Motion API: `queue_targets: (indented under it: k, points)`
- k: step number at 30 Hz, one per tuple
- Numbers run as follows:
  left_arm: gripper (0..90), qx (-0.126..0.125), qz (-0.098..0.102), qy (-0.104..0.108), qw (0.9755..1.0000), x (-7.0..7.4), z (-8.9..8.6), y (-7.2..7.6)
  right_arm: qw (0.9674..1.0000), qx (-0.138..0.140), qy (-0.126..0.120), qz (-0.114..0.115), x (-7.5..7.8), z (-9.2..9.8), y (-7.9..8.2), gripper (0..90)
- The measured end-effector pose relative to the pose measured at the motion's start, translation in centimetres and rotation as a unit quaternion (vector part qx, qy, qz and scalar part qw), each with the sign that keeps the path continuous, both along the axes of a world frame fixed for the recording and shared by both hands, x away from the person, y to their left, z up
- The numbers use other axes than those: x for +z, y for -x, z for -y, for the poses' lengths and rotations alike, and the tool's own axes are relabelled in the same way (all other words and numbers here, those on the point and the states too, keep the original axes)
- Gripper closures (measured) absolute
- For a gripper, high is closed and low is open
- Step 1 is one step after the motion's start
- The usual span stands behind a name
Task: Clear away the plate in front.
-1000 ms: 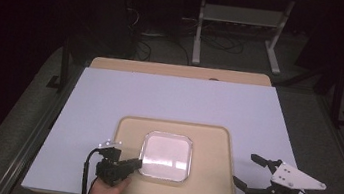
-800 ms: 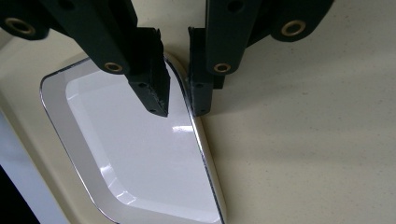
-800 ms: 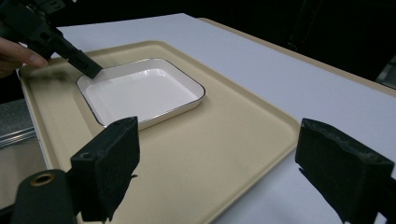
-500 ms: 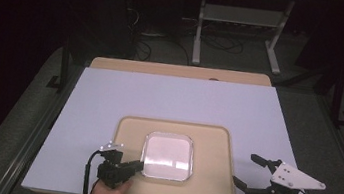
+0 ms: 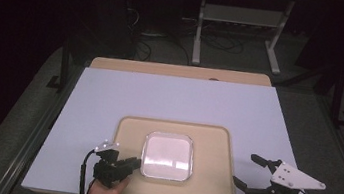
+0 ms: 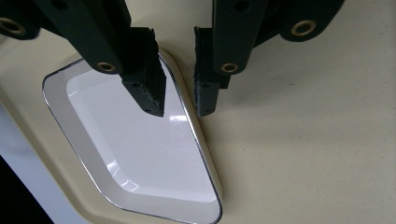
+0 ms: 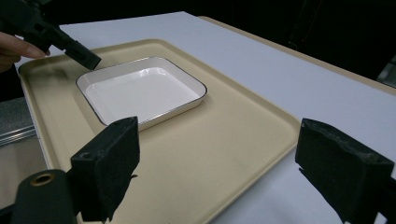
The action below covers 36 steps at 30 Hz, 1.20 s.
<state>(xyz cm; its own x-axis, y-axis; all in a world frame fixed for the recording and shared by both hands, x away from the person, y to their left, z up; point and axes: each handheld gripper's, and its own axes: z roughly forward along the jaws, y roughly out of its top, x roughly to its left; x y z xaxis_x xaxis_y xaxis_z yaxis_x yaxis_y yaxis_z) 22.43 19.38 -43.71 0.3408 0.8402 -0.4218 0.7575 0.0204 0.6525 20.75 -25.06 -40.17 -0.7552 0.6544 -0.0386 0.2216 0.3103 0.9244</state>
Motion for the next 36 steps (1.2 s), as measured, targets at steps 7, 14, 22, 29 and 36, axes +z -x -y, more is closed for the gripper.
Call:
queue_targets:
  k: [7,14,22,29,36]
  points:
    - [70.2,-0.008,0.014,-0.005,0.9999,0.3,0.1,0.2,1.0000,-0.002,0.000,-0.002,-0.1,0.0,0.0,12.9]
    - [67.7,-0.011,0.032,-0.003,0.9994,1.3,-0.2,-0.3,1.0000,-0.002,0.003,-0.006,-0.2,0.0,-0.1,12.9]
    - [65.6,-0.026,0.054,-0.010,0.9981,2.2,-0.1,-0.7,0.9999,-0.005,0.007,-0.008,-0.3,0.0,-0.2,12.9]
    - [64.0,-0.045,0.070,-0.018,0.9964,2.6,0.0,-1.1,0.9999,-0.008,0.010,-0.011,-0.4,0.1,-0.2,12.9]
    - [59.6,-0.071,0.089,-0.025,0.9932,3.0,0.1,-1.6,0.9998,-0.009,0.012,-0.014,-0.5,0.2,-0.3,12.9]
